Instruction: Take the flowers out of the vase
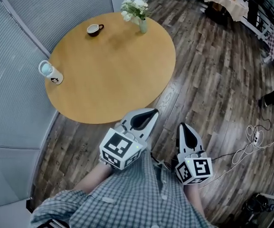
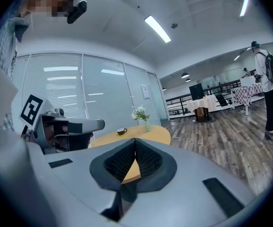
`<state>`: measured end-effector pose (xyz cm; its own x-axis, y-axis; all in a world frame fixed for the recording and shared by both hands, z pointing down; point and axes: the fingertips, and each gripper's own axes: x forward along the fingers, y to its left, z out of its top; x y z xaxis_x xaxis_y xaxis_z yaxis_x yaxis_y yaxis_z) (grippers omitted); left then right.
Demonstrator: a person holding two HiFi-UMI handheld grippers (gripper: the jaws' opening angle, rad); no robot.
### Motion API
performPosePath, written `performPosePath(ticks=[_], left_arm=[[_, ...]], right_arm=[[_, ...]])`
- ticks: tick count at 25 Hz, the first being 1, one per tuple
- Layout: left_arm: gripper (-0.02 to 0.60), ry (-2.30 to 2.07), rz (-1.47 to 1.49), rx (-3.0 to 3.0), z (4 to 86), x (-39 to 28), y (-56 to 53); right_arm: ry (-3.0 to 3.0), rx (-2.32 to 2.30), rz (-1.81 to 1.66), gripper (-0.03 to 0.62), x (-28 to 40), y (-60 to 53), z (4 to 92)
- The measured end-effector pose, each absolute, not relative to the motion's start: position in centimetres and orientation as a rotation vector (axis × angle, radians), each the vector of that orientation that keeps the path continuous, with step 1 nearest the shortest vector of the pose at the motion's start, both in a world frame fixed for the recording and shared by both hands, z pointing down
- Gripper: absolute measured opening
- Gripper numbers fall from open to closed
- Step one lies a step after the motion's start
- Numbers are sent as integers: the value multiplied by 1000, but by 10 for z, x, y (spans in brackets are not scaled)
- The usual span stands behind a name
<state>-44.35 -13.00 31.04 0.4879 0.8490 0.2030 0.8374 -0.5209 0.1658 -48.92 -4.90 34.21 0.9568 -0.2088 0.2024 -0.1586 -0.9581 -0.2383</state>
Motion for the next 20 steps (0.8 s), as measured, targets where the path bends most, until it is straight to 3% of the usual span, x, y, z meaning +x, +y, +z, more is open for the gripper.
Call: performPosePath(ticks=[11,20], left_arm=[[8,1699,431,2557,322,-406,-57],[8,1791,466,2488,323,-339,10]], right_arm=[[98,-2892,-357,9,-467,6,359],[11,-2948,-387,9,-397,65,350]])
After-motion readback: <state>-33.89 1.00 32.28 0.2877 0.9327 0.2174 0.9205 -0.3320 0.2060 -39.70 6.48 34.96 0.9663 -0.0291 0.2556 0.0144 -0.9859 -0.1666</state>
